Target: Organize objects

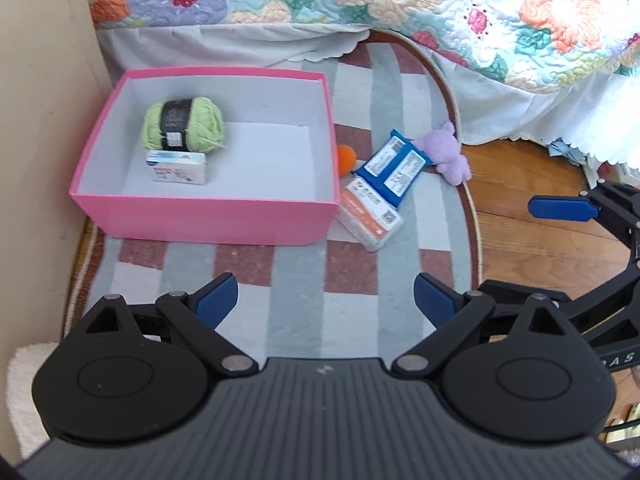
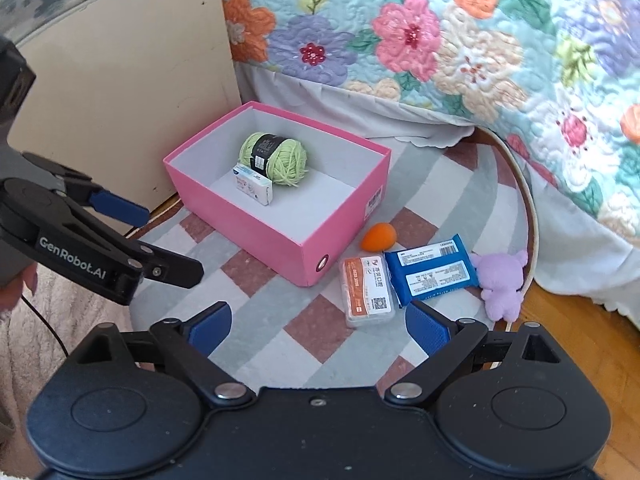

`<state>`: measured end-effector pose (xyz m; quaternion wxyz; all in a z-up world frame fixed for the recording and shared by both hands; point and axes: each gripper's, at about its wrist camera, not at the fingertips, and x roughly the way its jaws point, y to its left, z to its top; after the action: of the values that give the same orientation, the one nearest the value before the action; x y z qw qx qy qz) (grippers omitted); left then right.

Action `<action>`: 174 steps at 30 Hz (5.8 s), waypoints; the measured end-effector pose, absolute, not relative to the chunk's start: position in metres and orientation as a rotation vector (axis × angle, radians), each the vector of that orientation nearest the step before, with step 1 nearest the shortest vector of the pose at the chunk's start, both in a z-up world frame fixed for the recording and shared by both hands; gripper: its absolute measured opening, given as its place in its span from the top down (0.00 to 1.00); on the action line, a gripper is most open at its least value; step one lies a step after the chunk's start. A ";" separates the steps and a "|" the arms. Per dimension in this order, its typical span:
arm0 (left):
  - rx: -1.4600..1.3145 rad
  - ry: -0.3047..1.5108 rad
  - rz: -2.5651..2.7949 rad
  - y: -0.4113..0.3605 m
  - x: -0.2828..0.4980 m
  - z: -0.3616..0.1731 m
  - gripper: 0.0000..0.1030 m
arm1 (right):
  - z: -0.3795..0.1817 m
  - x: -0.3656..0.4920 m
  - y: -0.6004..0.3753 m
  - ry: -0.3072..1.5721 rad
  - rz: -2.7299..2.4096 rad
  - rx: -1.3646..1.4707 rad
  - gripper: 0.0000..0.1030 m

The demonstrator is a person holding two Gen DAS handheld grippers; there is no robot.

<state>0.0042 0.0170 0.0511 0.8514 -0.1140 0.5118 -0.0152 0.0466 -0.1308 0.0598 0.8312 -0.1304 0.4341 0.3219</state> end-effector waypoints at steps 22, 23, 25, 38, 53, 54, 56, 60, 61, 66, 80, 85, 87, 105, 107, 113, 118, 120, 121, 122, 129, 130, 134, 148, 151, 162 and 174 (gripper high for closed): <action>-0.356 1.018 -0.090 -0.006 0.039 -0.040 0.07 | -0.039 0.044 -0.127 0.707 0.750 -0.433 0.07; -0.355 1.014 -0.093 -0.009 0.040 -0.044 0.07 | -0.044 0.045 -0.126 0.707 0.751 -0.427 0.07; -0.361 1.015 -0.096 -0.011 0.043 -0.052 0.07 | -0.054 0.050 -0.126 0.717 0.745 -0.411 0.07; -0.406 0.957 -0.093 -0.017 0.062 -0.100 0.09 | -0.111 0.079 -0.135 0.691 0.684 -0.308 0.07; -0.514 0.886 -0.109 -0.011 0.073 -0.125 0.13 | -0.145 0.107 -0.132 0.726 0.652 -0.236 0.12; -0.516 0.887 -0.108 -0.012 0.073 -0.127 0.14 | -0.145 0.107 -0.132 0.721 0.654 -0.229 0.12; -0.522 0.887 -0.113 -0.013 0.072 -0.130 0.22 | -0.145 0.108 -0.130 0.713 0.668 -0.228 0.14; -0.553 0.902 -0.117 -0.011 0.072 -0.137 0.39 | -0.148 0.108 -0.125 0.708 0.641 -0.258 0.29; -0.563 0.899 -0.116 -0.009 0.072 -0.137 0.41 | -0.149 0.109 -0.125 0.713 0.628 -0.255 0.36; -0.609 0.901 -0.132 -0.006 0.072 -0.140 0.50 | -0.148 0.108 -0.134 0.732 0.640 -0.199 0.37; -0.555 0.941 -0.172 -0.013 0.073 -0.137 0.51 | -0.138 0.092 -0.172 0.796 0.780 -0.355 0.37; -0.508 0.947 -0.190 -0.026 0.077 -0.135 0.47 | -0.140 0.096 -0.192 0.803 0.673 -0.344 0.28; -0.488 0.941 -0.205 -0.032 0.081 -0.132 0.47 | -0.143 0.098 -0.199 0.814 0.632 -0.288 0.27; -0.555 1.041 -0.264 -0.055 0.076 -0.133 0.45 | -0.147 0.078 -0.193 0.807 0.617 -0.094 0.24; -0.543 1.058 -0.231 -0.055 0.080 -0.134 0.45 | -0.146 0.079 -0.196 0.828 0.608 -0.064 0.22; -0.527 1.062 -0.164 -0.047 0.089 -0.140 0.45 | -0.137 0.073 -0.197 0.798 0.575 -0.038 0.20; -0.527 1.049 -0.190 -0.053 0.095 -0.138 0.60 | -0.136 0.073 -0.187 0.812 0.571 -0.052 0.13; -0.531 1.040 -0.179 -0.055 0.096 -0.139 0.59 | -0.138 0.074 -0.184 0.821 0.547 -0.046 0.10; -0.538 1.038 -0.175 -0.056 0.097 -0.140 0.58 | -0.138 0.075 -0.182 0.826 0.534 -0.043 0.10; -0.551 1.039 -0.173 -0.055 0.096 -0.141 0.57 | -0.140 0.075 -0.179 0.831 0.524 -0.048 0.09; -0.589 1.039 -0.176 -0.050 0.098 -0.147 0.54 | -0.149 0.077 -0.176 0.812 0.455 0.010 0.06; -0.587 1.036 -0.177 -0.049 0.098 -0.147 0.53 | -0.150 0.076 -0.177 0.806 0.454 0.023 0.06; -0.603 1.029 -0.185 -0.046 0.097 -0.150 0.52 | -0.149 0.073 -0.175 0.799 0.446 -0.003 0.06; -0.513 1.032 -0.187 -0.055 0.088 -0.137 0.46 | -0.140 0.060 -0.185 0.794 0.510 0.030 0.20; -0.423 1.011 -0.179 -0.059 0.083 -0.126 0.48 | -0.138 0.058 -0.185 0.821 0.541 0.039 0.27; -0.334 0.997 -0.188 -0.064 0.067 -0.101 0.46 | -0.122 0.046 -0.184 0.797 0.542 -0.012 0.38; -0.272 1.020 -0.221 -0.061 0.044 -0.054 0.46 | -0.074 0.030 -0.175 0.826 0.594 -0.101 0.38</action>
<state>0.0443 -0.0609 -0.0541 0.8581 -0.1297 0.4857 -0.1050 0.0302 -0.1753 -0.0737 0.8723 -0.0483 0.3951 0.2840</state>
